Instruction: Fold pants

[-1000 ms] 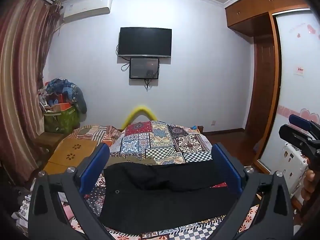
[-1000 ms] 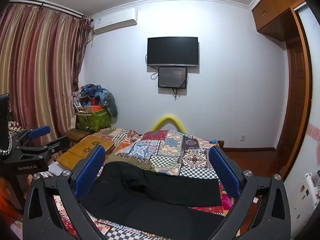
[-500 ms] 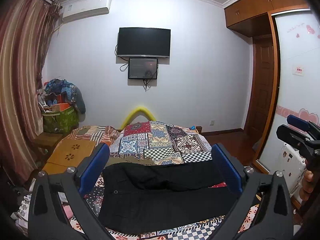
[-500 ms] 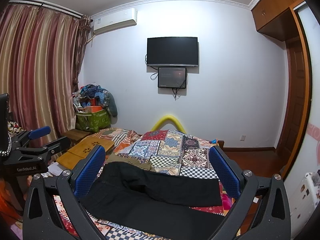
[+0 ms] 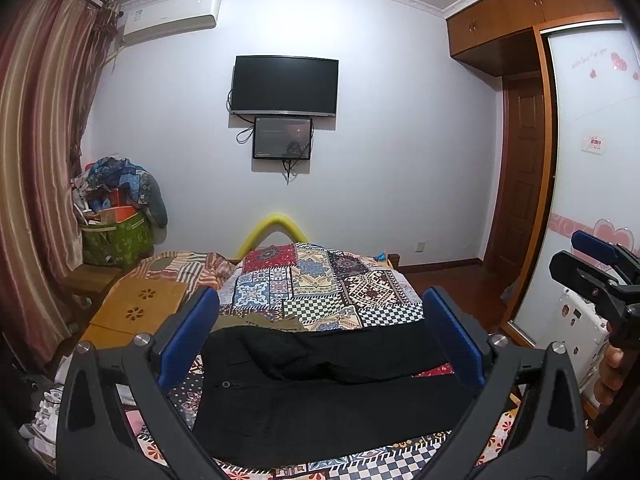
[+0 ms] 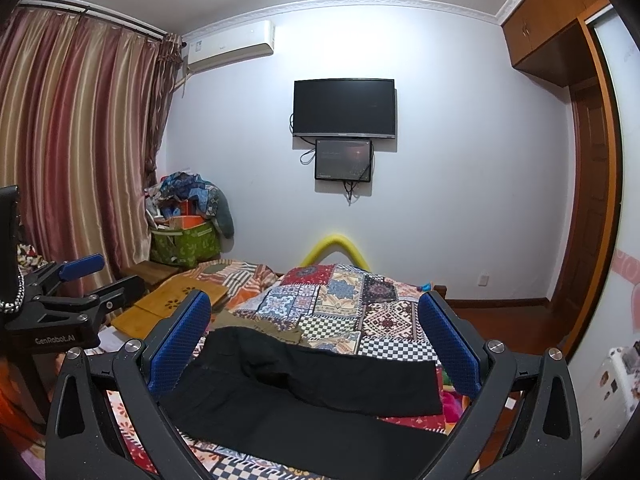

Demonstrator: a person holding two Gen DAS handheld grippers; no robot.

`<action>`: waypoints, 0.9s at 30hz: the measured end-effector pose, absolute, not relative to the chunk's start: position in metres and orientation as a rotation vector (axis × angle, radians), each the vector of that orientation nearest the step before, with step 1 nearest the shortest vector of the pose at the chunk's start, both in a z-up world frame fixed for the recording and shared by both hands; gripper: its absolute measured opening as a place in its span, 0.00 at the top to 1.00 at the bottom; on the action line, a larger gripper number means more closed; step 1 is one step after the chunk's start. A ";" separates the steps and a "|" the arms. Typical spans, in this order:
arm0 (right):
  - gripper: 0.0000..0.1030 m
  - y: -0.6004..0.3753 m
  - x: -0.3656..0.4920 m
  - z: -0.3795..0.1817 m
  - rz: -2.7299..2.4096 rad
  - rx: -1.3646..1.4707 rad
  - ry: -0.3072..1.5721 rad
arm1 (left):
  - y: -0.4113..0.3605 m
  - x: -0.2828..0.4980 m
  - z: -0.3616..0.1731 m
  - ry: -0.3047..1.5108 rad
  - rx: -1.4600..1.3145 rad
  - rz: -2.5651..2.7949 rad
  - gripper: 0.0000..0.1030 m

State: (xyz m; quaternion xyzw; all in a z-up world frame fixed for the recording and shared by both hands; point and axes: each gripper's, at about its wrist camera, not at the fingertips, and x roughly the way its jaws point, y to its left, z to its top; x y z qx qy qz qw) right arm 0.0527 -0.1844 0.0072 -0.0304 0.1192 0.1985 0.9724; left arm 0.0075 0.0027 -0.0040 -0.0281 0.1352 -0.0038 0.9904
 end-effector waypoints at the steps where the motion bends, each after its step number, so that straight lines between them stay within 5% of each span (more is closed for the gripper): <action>1: 0.00 -0.185 0.053 0.007 0.400 -0.061 0.240 | 0.002 0.007 -0.004 0.270 -0.056 -0.008 0.00; 27: 0.00 -0.185 0.050 0.009 0.401 -0.057 0.245 | -0.001 0.007 -0.004 0.270 -0.049 -0.008 0.00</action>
